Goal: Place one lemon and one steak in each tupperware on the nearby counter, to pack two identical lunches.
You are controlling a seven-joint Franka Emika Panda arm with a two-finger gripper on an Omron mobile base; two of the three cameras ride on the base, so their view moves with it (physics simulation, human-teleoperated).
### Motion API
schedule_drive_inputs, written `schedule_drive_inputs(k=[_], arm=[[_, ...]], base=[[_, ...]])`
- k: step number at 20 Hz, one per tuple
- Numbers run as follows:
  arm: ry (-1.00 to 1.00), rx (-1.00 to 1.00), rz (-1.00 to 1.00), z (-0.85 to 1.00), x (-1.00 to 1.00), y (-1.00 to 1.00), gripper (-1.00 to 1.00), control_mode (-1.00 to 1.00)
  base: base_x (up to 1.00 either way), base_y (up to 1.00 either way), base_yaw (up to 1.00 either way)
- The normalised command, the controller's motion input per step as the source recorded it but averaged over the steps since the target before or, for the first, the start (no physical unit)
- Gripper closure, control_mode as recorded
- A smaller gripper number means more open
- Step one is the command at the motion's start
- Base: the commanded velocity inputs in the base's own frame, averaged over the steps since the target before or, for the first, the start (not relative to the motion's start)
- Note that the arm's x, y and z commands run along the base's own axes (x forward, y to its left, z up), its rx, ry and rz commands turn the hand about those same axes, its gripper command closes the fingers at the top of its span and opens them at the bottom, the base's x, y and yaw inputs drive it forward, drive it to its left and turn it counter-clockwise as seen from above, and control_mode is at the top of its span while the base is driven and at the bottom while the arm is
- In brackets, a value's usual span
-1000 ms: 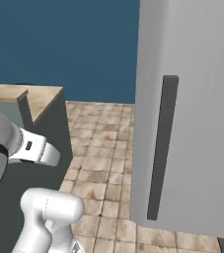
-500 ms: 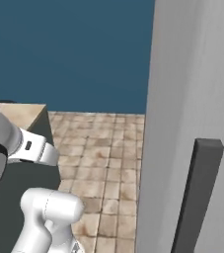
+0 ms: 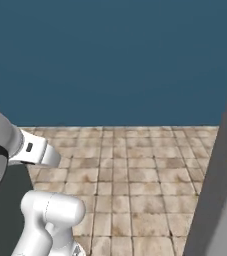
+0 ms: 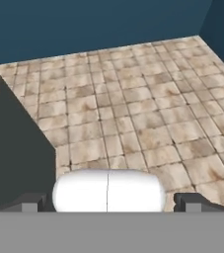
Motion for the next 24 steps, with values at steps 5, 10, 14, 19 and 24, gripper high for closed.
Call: schedule_drive_inputs(k=[5,10,14,19,24], arm=[[0.0,0.0,0.0,0.0,0.0,0.0,-1.0,1.0],[0.0,0.0,0.0,0.0,0.0,0.0,-1.0,1.0],[0.0,0.0,0.0,0.0,0.0,0.0,-1.0,1.0],[0.0,0.0,0.0,0.0,0.0,0.0,-1.0,1.0],[0.0,0.0,0.0,0.0,0.0,0.0,-1.0,1.0]], base=[[1.0,0.02,-0.34],[0.97,0.0,-0.47],[0.59,-0.01,-0.56],[0.06,-0.17,-0.63],[0.0,-0.37,-0.65]])
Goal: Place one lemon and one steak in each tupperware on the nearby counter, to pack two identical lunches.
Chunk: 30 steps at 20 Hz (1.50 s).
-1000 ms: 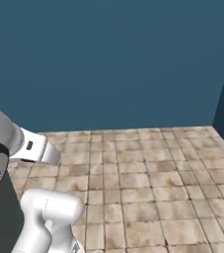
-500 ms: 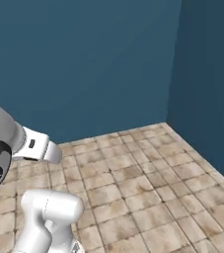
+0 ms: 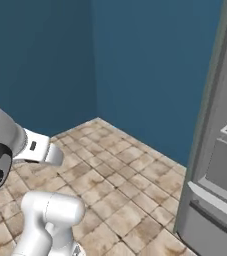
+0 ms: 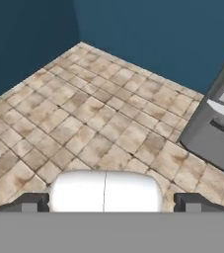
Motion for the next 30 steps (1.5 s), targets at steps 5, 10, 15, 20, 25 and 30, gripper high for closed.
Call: schedule_drive_inputs(k=[5,10,15,20,25,30], arm=[[0.0,0.0,0.0,0.0,0.0,0.0,-1.0,1.0],[0.0,0.0,0.0,0.0,0.0,0.0,-1.0,1.0],[0.0,0.0,0.0,0.0,0.0,0.0,-1.0,1.0],[0.0,0.0,0.0,0.0,0.0,0.0,-1.0,1.0],[0.0,0.0,0.0,0.0,0.0,0.0,-1.0,1.0],[0.0,0.0,0.0,0.0,0.0,0.0,-1.0,1.0]], base=[[0.0,-0.47,-0.64],[0.0,-0.48,-0.61],[0.01,-0.44,-0.56],[0.19,-0.27,-0.44],[0.71,-0.05,-0.23],[1.0,-0.09,-0.08]])
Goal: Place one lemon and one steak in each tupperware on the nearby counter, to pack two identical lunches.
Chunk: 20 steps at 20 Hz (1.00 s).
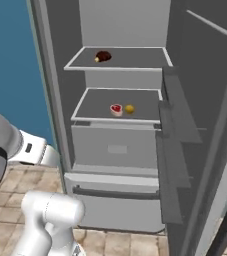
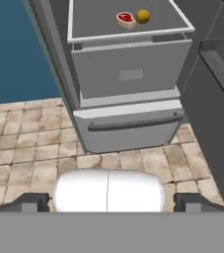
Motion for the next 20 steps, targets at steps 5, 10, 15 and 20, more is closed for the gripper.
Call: schedule_drive_inputs(k=[5,10,15,20], arm=[[0.0,0.0,0.0,0.0,0.0,0.0,-1.0,1.0],[0.0,0.0,0.0,0.0,0.0,0.0,-1.0,1.0],[0.0,0.0,0.0,0.0,0.0,0.0,-1.0,1.0],[0.0,0.0,0.0,0.0,0.0,0.0,-1.0,1.0]], base=[[0.84,-0.21,-0.03],[0.56,-0.35,0.0],[0.36,-0.38,0.0],[0.41,-0.11,0.0]])
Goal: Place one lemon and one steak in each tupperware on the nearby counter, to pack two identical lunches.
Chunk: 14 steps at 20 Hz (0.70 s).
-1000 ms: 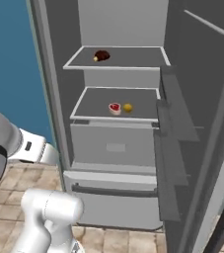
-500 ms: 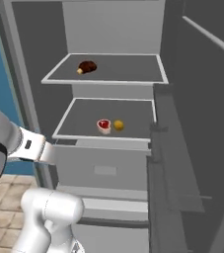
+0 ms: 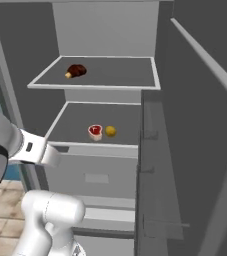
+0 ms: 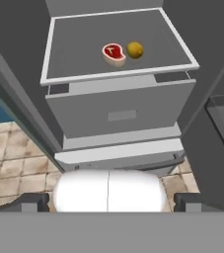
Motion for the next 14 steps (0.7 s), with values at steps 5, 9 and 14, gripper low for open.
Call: schedule_drive_inputs(k=[5,9,14], arm=[[0.0,0.0,0.0,0.0,0.0,0.0,-1.0,1.0],[-0.15,0.0,0.0,0.02,0.12,0.0,-1.0,-1.0],[-0.3,0.0,0.01,0.25,0.06,0.0,-1.0,-1.0]], base=[[0.37,0.0,0.0],[0.0,0.0,0.0],[0.0,0.0,0.0]])
